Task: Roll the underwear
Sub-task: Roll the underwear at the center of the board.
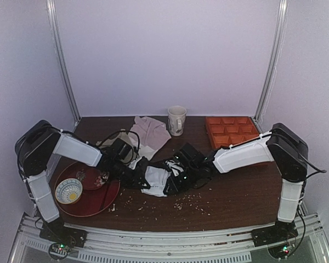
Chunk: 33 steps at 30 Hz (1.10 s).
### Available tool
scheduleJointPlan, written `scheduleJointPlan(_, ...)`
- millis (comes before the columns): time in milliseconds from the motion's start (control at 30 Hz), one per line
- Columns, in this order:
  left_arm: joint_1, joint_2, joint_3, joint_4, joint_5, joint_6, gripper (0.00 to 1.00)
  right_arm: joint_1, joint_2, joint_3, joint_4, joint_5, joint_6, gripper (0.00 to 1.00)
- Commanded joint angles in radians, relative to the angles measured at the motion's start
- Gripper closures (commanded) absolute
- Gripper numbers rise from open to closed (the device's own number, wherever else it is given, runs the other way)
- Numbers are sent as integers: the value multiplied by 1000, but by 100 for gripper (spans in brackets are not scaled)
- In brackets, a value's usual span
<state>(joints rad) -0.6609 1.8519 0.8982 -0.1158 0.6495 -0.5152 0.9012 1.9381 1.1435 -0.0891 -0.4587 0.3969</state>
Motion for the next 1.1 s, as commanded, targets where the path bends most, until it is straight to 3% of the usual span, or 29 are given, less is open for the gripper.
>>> scheduleJointPlan(0, 5, 55, -44, -180, -86, -2, 100, 37, -103, -47, -67, 212, -96, 78)
scheduleJointPlan(267, 6, 59, -38, -186, -75, 6, 100, 184, -172, -37, -27, 498, -340, 76)
scheduleJointPlan(600, 5, 71, -22, -192, -64, 18, 100, 290, -54, 68, -22, 609, -563, 72)
scheduleJointPlan(1067, 6, 80, -14, -199, -41, 32, 100, 304, 51, 101, 38, 725, -738, 67)
